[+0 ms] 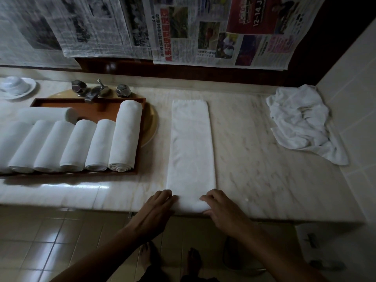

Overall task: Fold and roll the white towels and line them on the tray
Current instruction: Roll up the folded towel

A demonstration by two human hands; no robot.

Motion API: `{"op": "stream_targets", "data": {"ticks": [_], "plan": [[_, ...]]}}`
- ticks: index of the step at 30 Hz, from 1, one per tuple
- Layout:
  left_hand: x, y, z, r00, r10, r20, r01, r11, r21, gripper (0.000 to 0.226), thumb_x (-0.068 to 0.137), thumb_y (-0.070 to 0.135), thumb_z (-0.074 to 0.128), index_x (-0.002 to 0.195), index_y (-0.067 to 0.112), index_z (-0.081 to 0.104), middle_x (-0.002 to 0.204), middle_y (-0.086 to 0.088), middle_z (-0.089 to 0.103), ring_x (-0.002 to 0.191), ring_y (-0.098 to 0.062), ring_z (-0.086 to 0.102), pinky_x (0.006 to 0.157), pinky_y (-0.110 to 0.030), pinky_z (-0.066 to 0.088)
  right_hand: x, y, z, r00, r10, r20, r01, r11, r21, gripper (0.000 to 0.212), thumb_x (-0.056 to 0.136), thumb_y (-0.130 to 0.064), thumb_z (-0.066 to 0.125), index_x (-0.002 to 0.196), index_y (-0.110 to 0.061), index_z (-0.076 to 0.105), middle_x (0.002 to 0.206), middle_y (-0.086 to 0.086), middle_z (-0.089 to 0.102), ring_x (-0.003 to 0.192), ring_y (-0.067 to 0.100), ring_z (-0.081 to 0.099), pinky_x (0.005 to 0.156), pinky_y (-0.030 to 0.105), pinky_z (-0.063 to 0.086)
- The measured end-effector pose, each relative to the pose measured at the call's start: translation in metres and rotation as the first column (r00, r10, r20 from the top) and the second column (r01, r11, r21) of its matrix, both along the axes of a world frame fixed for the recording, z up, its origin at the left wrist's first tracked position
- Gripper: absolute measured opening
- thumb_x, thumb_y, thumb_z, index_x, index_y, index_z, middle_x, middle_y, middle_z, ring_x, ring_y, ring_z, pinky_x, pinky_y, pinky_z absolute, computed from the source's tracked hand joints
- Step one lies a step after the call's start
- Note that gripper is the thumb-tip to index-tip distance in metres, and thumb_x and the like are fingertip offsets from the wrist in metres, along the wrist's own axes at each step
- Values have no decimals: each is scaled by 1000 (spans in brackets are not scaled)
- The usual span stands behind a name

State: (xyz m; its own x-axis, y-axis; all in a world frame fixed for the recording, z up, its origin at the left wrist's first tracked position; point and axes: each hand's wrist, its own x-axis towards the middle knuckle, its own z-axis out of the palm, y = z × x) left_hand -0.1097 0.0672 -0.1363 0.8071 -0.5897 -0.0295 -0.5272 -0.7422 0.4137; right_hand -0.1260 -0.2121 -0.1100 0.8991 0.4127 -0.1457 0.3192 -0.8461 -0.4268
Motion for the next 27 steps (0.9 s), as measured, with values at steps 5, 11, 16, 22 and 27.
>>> {"op": "stream_targets", "data": {"ticks": [5, 11, 16, 22, 27], "plan": [[-1, 3, -2, 996, 74, -57, -78, 995, -65, 50, 91, 34, 34, 134, 19, 54, 131, 7, 52, 104, -9, 47, 90, -27, 44, 8, -5, 10, 954, -219, -204, 241, 967, 88, 43, 95, -40, 65, 134, -31, 51, 129, -6, 53, 117, 15, 55, 98, 29, 46], [13, -3, 11, 926, 273, -262, -330, 922, -205, 24, 103, 33, 57, 126, 28, 59, 122, 15, 57, 108, -6, 52, 84, -19, 44, 14, -2, 0, 945, -293, -147, 313, 940, 139, 16, 96, -39, 54, 110, -34, 61, 111, -7, 61, 104, 16, 56, 89, 36, 50], [24, -3, 15, 873, 317, -370, -420, 876, -240, 22, 99, 33, 63, 121, 29, 66, 114, 10, 58, 102, -8, 57, 82, -22, 44, -1, 23, -5, 893, -427, 139, 385, 888, 252, 35, 89, -22, 60, 124, -23, 66, 128, -3, 61, 120, 21, 54, 101, 43, 49], [24, -13, 23, 810, 441, -387, -543, 812, -212, 25, 98, 39, 63, 119, 27, 71, 112, 2, 58, 102, -15, 59, 83, -26, 49, -30, 54, -19, 909, -239, 340, 243, 970, 33, 54, 90, -11, 43, 141, -19, 59, 151, 8, 52, 144, 31, 42, 117, 56, 25], [-6, -39, 8, 903, 408, 137, -401, 913, -77, 60, 93, 38, 61, 149, 24, 45, 153, -8, 42, 142, -28, 39, 114, -45, 32, -24, 44, -35, 935, -147, 323, 168, 985, -38, 73, 85, -8, 37, 157, -16, 38, 167, 7, 27, 155, 31, 21, 121, 57, 16]]}}
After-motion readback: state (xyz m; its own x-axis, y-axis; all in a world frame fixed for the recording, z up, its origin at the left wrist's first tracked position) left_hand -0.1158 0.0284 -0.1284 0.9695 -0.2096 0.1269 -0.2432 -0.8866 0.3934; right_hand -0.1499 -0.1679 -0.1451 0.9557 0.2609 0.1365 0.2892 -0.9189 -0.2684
